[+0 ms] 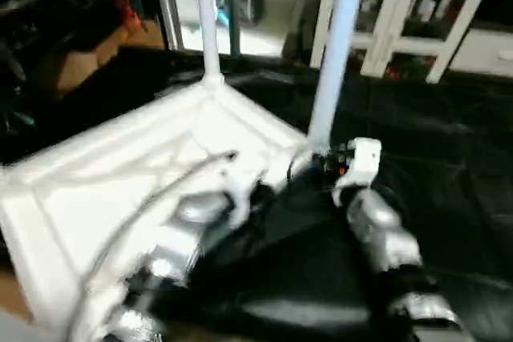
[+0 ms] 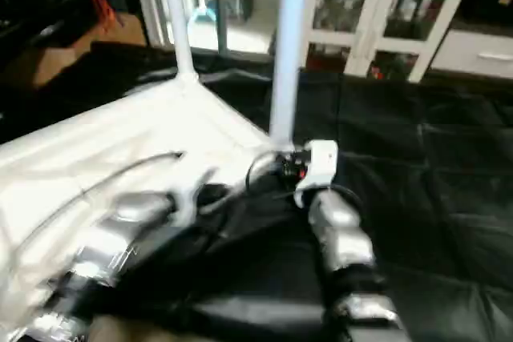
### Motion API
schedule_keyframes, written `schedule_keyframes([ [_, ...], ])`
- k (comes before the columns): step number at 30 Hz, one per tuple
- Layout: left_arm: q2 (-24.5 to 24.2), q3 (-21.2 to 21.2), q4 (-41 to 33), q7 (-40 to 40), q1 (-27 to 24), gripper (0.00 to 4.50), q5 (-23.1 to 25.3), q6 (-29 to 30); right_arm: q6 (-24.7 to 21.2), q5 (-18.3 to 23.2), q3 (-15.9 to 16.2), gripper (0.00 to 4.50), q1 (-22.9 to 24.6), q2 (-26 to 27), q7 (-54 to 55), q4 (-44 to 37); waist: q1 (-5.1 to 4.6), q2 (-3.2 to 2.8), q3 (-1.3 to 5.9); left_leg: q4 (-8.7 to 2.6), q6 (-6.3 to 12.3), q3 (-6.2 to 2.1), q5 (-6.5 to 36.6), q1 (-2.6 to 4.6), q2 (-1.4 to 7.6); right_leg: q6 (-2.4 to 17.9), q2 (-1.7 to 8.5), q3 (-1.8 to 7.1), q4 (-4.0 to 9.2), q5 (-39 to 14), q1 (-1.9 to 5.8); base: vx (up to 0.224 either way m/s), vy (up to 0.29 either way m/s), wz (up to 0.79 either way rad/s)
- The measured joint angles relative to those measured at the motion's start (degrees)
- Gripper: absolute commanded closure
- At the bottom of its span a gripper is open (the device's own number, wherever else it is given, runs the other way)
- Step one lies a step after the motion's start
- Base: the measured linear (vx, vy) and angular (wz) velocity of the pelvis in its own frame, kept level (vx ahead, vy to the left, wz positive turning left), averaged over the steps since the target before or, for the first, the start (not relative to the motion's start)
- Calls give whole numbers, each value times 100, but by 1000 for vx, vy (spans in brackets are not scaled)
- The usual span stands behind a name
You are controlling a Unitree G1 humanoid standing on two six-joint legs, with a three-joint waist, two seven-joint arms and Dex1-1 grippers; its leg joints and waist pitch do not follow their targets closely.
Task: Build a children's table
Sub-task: Rotate leg to tighten
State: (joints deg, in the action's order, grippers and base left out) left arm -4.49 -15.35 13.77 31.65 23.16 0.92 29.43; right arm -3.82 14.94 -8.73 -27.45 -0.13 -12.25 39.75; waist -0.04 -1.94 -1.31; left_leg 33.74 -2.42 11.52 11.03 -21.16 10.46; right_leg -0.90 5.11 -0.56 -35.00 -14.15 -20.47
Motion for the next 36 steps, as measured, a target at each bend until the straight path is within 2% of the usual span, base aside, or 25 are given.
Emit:
schedule_keyframes([
  [3, -31, -101, -30, 12, -48, 450, 3, -123, 137, 0, 0, 365, -1, 10, -44, 72, -10, 20, 15, -7, 5, -3, 3, -9, -3, -3, 4, -8, 7, 0, -4, 0, 0, 0],
  [6, -494, -146, -308, 304, -232, 450, -38, -364, 207, 130, 2, 365, 40, -157, -773, 62, -62, 22, 16, -19, 5, -6, 2, -47, -1, -11, 2, -13, 3, 4, -19, 0, 0, 0],
  [7, -783, -145, -512, 545, -348, 450, -137, -494, 188, 178, 72, 336, 126, -345, -1285, -26, -104, 15, 12, -15, 5, -19, 0, -85, 4, -38, -6, -17, 1, 17, -51, 0, 0, 0],
  [9, -1156, -89, -684, 864, -523, 450, -242, -651, 140, 243, 165, 329, 221, -600, -1851, -139, -109, 2, -1, -10, 11, -23, -7, -104, 27, -43, -23, -28, 1, 20, -65, 0, 0, 0],
  [11, -1495, 0, -860, 1219, -669, 450, -326, -741, -143, 400, 290, 302, 291, -966, -2603, -350, -96, -13, -21, -4, 29, -21, -17, -126, 39, -42, -33, -28, 2, 20, -86, 0, 0, 0],
  [13, -1687, 68, -1040, 1562, -857, 450, -472, -842, -357, 559, 372, 302, 356, -1443, -3347, -675, -54, -28, -34, 3, 49, -16, -18, -146, 39, -42, -31, -26, 4, 20, -102, 0, 0, 0],
  [16, -1920, 140, -1171, 1863, -1034, 450, -700, -866, -575, 708, 430, 268, 355, -2011, -4185, -1097, 0, -21, -39, 10, 59, -10, -11, -145, 44, -41, -31, -27, 0, 19, -102, 0, 0, 0],
  [18, -2065, 160, -1274, 2037, -1132, 450, -843, -884, -750, 807, 434, 263, 356, -2246, -4633, -1280, 11, -20, -39, 10, 60, -8, -11, -142, 46, -40, -33, -25, -1, 19, -102, 0, 0, 0],
  [19, -2123, 167, -1298, 2118, -1167, 450, -920, -895, -857, 856, 437, 245, 365, -2343, -4853, -1334, 23, -18, -41, 11, 60, -8, -11, -140, 46, -40, -33, -25, -4, 19, -101, 0, 0, 0],
  [24, -2135, 169, -1288, 2323, -1186, 450, -962, -907, -1064, 1047, 545, 215, 441, -2363, -5237, -1662, 29, -17, -41, 20, 58, 0, -11, -132, 46, -39, -31, -17, -10, 19, -96, 0, 0, 0],
  [25, -2129, 157, -1285, 2380, -1184, 450, -961, -908, -1150, 1053, 578, 184, 468, -2401, -5290, -1736, 41, -16, -42, 21, 58, 1, -11, -129, 44, -39, -27, -17, -10, 19, -92, 0, 0, 0],
  [28, -2123, 149, -1278, 2446, -1183, 450, -983, -908, -1347, 1122, 630, 175, 533, -2480, -5380, -1916, 45, -14, -44, 22, 58, 7, -11, -124, 43, -38, -24, -15, -11, 19, -88, 0, 0, 0],
  [29, -2120, 139, -1271, 2447, -1175, 450, -989, -908, -1328, 1108, 656, 175, 532, -2483, -5395, -1918, 47, -15, -43, 22, 58, 7, -11, -123, 43, -39, -24, -15, -11, 19, -87, 0, 0, 0],
  [30, -2119, 129, -1263, 2447, -1166, 450, -992, -908, -1265, 1049, 678, 143, 526, -2486, -5401, -1919, 52, -15, -43, 22, 58, 7, -11, -121, 43, -39, -24, -16, -11, 19, -87, 0, 0, 0],
  [33, -2119, 115, -1230, 2448, -1135, 450, -997, -906, -917, 767, 762, 125, 466, -2365, -5356, -1779, 62, -16, -42, 22, 57, 7, -12, -117, 44, -39, -24, -16, -18, 19, -85, 0, 0, 0],
  [36, -2077, 92, -1209, 2450, -1111, 450, -980, -913, -609, 456, 928, 125, 360, -2136, -4979, -1483, 86, -24, -41, 24, 55, 9, -13, -117, 42, -38, -20, -17, -21, 19, -85, 0, 0, 0],
])
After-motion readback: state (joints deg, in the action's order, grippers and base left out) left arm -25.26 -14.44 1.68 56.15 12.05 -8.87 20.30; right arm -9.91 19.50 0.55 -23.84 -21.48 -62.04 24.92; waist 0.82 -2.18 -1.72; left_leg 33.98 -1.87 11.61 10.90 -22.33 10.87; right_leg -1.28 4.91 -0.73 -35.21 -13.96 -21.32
